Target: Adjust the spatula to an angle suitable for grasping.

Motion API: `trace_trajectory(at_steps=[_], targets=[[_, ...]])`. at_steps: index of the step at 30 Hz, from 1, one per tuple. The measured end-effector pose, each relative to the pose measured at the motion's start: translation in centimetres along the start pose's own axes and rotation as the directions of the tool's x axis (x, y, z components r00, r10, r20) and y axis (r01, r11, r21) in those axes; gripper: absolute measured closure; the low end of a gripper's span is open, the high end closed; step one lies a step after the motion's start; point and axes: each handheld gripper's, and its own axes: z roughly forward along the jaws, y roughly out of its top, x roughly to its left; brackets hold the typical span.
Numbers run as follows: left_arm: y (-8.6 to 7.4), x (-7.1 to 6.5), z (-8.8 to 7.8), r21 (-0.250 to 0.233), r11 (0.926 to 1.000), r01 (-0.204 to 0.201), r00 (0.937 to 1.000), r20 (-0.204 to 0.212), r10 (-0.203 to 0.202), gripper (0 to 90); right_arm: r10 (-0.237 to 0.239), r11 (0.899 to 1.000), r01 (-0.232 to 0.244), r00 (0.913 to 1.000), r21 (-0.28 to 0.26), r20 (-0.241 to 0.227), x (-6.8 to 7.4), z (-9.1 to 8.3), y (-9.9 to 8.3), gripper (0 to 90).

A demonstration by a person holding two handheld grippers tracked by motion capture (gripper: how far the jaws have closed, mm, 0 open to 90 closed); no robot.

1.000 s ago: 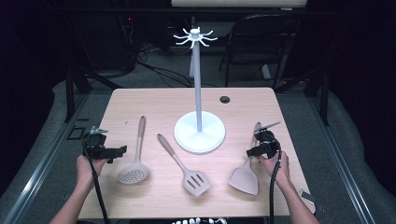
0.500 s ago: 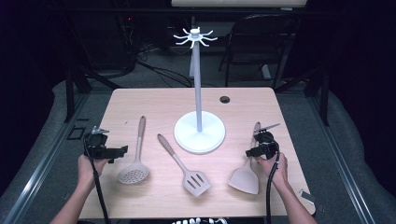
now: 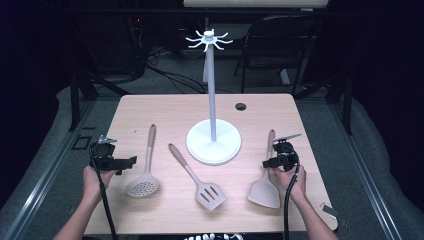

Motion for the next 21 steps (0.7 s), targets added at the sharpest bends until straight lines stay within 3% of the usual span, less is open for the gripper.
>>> trace_trajectory(at_steps=[7,15,21], targets=[[0.0,0.0,0.0,-0.002,1.0000,-0.003,1.0000,-0.003,0.003,1.7,0.031,1.000,-0.031,0.9981,-0.003,-0.053,0.0,0.1,-0.1,69.7],[0.0,0.0,0.0,-0.002,1.0000,-0.002,1.0000,0.002,0.002,1.7,-0.002,1.000,0.003,0.9962,0.011,-0.087,1.1,0.0,-0.1,78.0],[0.0,0.1,-0.1,-0.006,1.0000,0.000,1.0000,-0.002,0.000,1.7,-0.014,1.000,0.014,0.9959,0.000,-0.089,1.0,-0.3,0.0,78.6]])
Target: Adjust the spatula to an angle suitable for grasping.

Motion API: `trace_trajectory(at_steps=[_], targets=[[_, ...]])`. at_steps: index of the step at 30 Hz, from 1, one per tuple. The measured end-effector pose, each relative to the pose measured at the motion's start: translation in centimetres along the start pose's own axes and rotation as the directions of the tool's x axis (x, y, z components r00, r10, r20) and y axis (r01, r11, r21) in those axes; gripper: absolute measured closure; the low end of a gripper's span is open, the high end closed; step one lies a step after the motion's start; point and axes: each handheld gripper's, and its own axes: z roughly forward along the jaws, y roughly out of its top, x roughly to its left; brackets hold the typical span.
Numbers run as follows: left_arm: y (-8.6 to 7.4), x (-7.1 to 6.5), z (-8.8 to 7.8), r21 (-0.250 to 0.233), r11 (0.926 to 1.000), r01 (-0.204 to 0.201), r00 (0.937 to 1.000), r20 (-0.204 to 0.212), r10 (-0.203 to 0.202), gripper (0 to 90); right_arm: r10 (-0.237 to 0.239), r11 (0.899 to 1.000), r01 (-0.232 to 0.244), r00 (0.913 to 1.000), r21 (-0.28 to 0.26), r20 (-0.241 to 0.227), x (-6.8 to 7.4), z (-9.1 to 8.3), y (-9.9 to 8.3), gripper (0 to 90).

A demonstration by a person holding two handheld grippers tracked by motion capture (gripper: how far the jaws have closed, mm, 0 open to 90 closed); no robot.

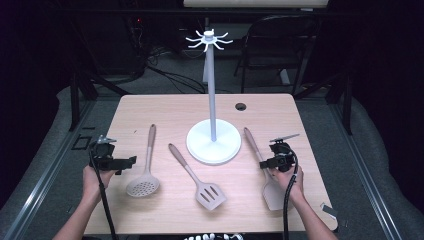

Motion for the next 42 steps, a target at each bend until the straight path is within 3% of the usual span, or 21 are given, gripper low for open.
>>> trace_trajectory(at_steps=[20,28,42], targets=[[0.0,0.0,-0.2,-0.012,0.9999,-0.006,1.0000,-0.001,0.006,1.7,-0.087,0.989,0.084,0.9960,-0.120,-0.019,1.3,-3.6,0.5,78.7],[0.1,-0.1,-0.2,-0.015,0.9999,-0.008,0.9999,-0.007,0.008,1.7,-0.108,0.978,0.103,0.9940,-0.182,-0.019,1.7,-5.4,0.5,78.7],[0.1,-0.4,-0.4,-0.025,0.9996,-0.010,0.9999,0.001,0.010,1.7,-0.171,0.957,0.159,0.9849,-0.244,-0.028,3.0,-7.3,0.7,78.7]])
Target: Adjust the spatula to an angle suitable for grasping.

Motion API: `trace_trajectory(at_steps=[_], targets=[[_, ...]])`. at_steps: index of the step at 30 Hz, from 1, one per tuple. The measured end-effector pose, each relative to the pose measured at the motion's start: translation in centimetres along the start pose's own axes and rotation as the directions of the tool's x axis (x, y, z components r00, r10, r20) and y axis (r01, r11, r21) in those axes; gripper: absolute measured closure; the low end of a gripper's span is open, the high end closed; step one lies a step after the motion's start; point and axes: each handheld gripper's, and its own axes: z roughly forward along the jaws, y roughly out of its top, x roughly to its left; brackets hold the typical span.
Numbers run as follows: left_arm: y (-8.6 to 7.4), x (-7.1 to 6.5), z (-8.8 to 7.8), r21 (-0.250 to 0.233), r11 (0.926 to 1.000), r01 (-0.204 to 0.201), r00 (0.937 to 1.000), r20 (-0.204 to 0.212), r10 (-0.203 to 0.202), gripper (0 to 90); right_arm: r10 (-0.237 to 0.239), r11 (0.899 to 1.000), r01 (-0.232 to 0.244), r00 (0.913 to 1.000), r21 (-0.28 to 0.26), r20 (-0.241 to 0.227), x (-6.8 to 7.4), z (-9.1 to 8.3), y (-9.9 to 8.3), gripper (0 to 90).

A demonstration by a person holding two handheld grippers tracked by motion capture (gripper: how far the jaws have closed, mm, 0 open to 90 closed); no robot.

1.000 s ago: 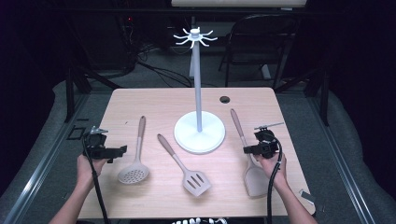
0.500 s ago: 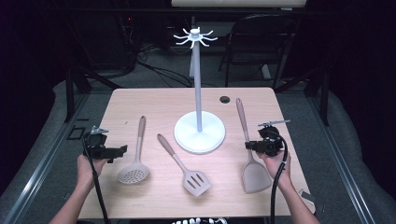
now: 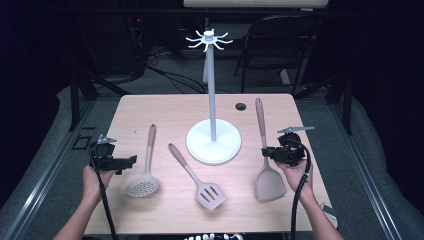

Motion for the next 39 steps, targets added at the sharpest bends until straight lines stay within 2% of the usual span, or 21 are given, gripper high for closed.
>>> trace_trajectory(at_steps=[10,14,23,24,28,30,33,39], targets=[[0.1,-0.4,-0.2,-0.020,0.9997,-0.012,0.9999,0.000,0.012,1.7,-0.054,0.997,0.054,0.9985,-0.048,-0.007,1.1,-0.8,0.5,78.8],[0.3,-0.7,-0.5,-0.027,0.9995,-0.016,0.9991,-0.039,0.015,1.9,-0.087,0.995,0.087,0.9962,-0.055,-0.005,1.9,-1.0,0.8,78.8],[0.5,-1.2,-1.0,-0.039,0.9991,-0.016,0.9995,-0.029,0.015,4.0,-0.126,0.989,0.125,0.9920,-0.076,-0.009,3.1,-1.3,1.2,78.7],[0.7,-1.4,-1.2,-0.041,0.9991,-0.011,0.9999,-0.004,0.011,4.1,-0.134,0.988,0.133,0.9908,-0.084,-0.016,3.3,-1.3,1.4,78.8],[0.8,-1.8,-1.3,-0.053,0.9985,-0.014,0.9997,0.018,0.015,4.3,-0.151,0.984,0.149,0.9884,-0.093,-0.014,3.6,-1.5,1.5,78.8],[1.2,-2.3,-1.4,-0.057,0.9981,-0.022,0.9981,0.056,0.025,4.3,-0.165,0.980,0.162,0.9861,-0.112,-0.018,4.0,-1.6,1.7,78.8],[1.5,-2.9,-1.6,-0.060,0.9979,-0.026,0.9955,0.089,0.031,4.1,-0.177,0.978,0.173,0.9839,-0.118,-0.023,4.6,-1.7,2.0,78.8],[2.1,-4.0,-1.7,-0.078,0.9961,-0.040,0.9918,0.118,0.049,3.9,-0.197,0.972,0.191,0.9797,-0.134,-0.036,5.5,-1.6,2.3,78.8]])
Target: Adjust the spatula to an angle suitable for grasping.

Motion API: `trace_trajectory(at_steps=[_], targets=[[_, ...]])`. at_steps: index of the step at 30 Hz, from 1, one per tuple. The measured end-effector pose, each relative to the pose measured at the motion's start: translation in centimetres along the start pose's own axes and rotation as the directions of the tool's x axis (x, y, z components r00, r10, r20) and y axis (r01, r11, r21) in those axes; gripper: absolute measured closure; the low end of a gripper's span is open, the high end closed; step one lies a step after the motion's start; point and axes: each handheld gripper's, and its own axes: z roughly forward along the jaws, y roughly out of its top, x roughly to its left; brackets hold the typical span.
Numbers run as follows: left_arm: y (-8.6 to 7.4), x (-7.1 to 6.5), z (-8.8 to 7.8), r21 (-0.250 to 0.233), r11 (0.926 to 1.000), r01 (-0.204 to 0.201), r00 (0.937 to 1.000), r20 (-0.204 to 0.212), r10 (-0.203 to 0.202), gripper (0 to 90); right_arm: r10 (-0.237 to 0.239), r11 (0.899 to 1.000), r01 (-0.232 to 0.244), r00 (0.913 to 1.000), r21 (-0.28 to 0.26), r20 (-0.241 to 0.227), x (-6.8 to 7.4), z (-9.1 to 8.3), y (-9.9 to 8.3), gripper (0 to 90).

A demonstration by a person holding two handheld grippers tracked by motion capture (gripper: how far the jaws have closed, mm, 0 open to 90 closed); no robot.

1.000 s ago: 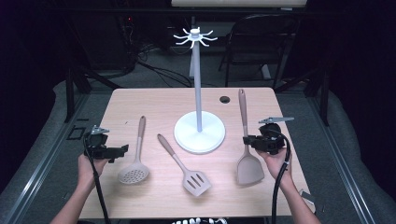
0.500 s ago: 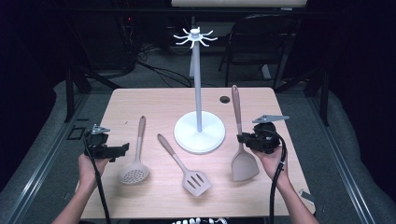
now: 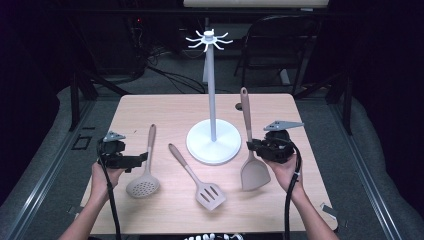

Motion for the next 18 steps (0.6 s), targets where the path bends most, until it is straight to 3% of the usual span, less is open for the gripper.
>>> trace_trajectory(at_steps=[18], targets=[[2.0,-1.9,0.5,-0.040,0.9991,-0.018,0.9968,0.077,0.021,3.8,-0.084,0.996,0.084,0.9961,-0.006,-0.026,2.4,2.3,2.3,78.8]])
